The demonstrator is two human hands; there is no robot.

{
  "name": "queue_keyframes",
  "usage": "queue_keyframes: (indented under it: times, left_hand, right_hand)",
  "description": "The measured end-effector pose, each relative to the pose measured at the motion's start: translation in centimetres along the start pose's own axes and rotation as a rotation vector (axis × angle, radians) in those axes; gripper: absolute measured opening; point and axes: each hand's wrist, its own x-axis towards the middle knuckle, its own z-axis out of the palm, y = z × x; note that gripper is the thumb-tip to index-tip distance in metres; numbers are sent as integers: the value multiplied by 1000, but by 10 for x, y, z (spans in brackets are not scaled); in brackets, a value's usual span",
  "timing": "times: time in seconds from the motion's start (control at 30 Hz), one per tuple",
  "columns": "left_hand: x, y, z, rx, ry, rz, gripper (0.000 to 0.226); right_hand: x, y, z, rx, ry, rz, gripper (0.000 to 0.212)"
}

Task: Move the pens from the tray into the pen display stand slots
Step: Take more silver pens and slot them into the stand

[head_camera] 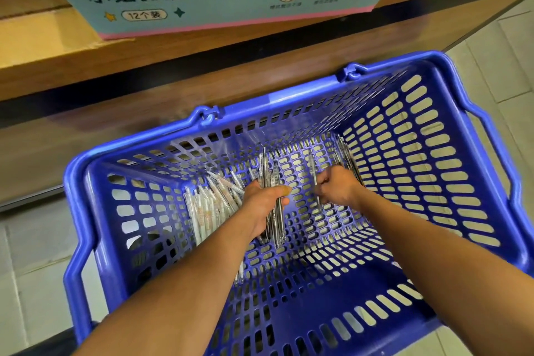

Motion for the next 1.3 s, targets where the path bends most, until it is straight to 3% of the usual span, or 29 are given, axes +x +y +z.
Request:
queue_keyframes:
  times: [0.1, 0.17, 0.33, 0.53, 0.6, 0.67, 0.73, 0.77, 0.87, 1.0, 1.13, 1.2, 1.3]
  left_hand:
    - [1, -2, 1, 16, -3, 27, 101]
    - [2, -2, 1, 21, -8, 25, 113]
    - [3, -1, 2, 13, -41, 8, 121]
    - [3, -3, 2, 8, -37, 4, 115]
    - [4, -2, 1, 15, -19, -8, 102]
    - [1, 0, -1, 16, 7, -42, 78]
    - [-1, -1, -2, 26, 3, -56, 57]
    - [-1, -1, -3, 25, 7, -60, 52]
    - [-1, -1, -2, 21, 15, -44, 50]
    - [0, -2, -2, -2, -2, -26, 89]
    - [3, -5, -2, -12, -18, -23, 96]
    - [4, -4, -2, -14, -21, -32, 98]
    - [4, -4, -1, -44, -21, -25, 107]
  right_hand:
    - [-13, -17, -1, 338, -341, -48, 8]
    - [-18, -26, 3, 437, -431, -88, 11]
    - [-21, -32, 12, 500, -398, -140, 17]
    - [-21, -28, 7, 442, -462, -136, 13]
    - [-15, -19, 0, 441, -372, -85, 15]
    - [-7, -6, -6, 324, -38, 2, 16]
    - [-3, 9, -9, -82, 343, 66, 22]
    - [-2, 15, -10, -265, 425, 71, 26]
    - [-1, 24, -10, -465, 372, 80, 29]
    - [4, 24, -2, -540, 336, 115, 18]
    - [5, 21, 8, -529, 314, 98, 24]
    - [6, 19, 4, -432, 267, 40, 21]
    - [4, 8, -3, 12, 95, -75, 15]
